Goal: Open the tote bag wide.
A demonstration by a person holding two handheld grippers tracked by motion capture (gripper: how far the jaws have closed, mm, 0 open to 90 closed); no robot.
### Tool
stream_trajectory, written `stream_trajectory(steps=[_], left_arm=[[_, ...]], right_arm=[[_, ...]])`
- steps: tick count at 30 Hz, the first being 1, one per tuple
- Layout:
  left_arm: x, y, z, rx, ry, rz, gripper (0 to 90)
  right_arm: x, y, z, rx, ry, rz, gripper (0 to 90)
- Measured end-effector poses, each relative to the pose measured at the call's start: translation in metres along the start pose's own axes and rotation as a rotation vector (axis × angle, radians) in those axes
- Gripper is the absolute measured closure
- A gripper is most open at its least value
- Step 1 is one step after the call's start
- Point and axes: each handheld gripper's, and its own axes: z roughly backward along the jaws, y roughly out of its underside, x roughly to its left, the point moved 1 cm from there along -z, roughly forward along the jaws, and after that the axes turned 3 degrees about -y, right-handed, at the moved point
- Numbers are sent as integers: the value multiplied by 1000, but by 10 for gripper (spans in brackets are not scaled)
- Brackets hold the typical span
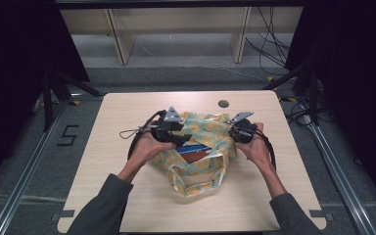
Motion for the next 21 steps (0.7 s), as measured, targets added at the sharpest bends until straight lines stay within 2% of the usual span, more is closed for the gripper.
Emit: stream_trajectory(steps=[1,2,3,6,7,8,9,10,11,12,14,17,18,19,21], left_arm=[[-1,-1,-8,30,-40,-20,455],[0,-1,-17,51,-47,-47,440],[0,1,-26,75,-21,-34,436],[6,8,-54,220,19,-79,347],[7,12,-61,248,31,-52,330],[9,16,-67,274,43,-30,322],[11,18,-68,238,42,13,293],[13,19,-67,238,37,18,314],[17,20,-64,255,42,-26,351],[17,21,-64,243,44,-7,378],[19,23,-64,249,67,-49,524],[18,24,-69,241,92,-90,721],[17,25,-71,228,82,-85,832],[17,25,-72,202,72,-72,832],[18,22,-71,172,70,-49,889]], right_arm=[[0,0,1,10,-8,-2,879],[0,0,3,17,-14,-5,877],[0,0,2,9,-13,-4,875],[-2,0,4,3,-22,-19,866],[-3,1,3,-17,-13,-9,861],[-4,2,4,-2,-18,-13,858],[-5,2,5,-1,-26,-19,854],[-5,3,4,-13,-29,-24,849],[-7,4,4,-8,-34,-17,844],[-7,4,3,-22,-36,-28,834],[-6,4,5,-20,-44,-49,801],[-3,-1,16,-50,-38,-38,727],[0,-5,28,-75,-47,-58,643],[0,-5,28,-75,-47,-58,643],[4,-9,40,-110,-77,-71,599]])
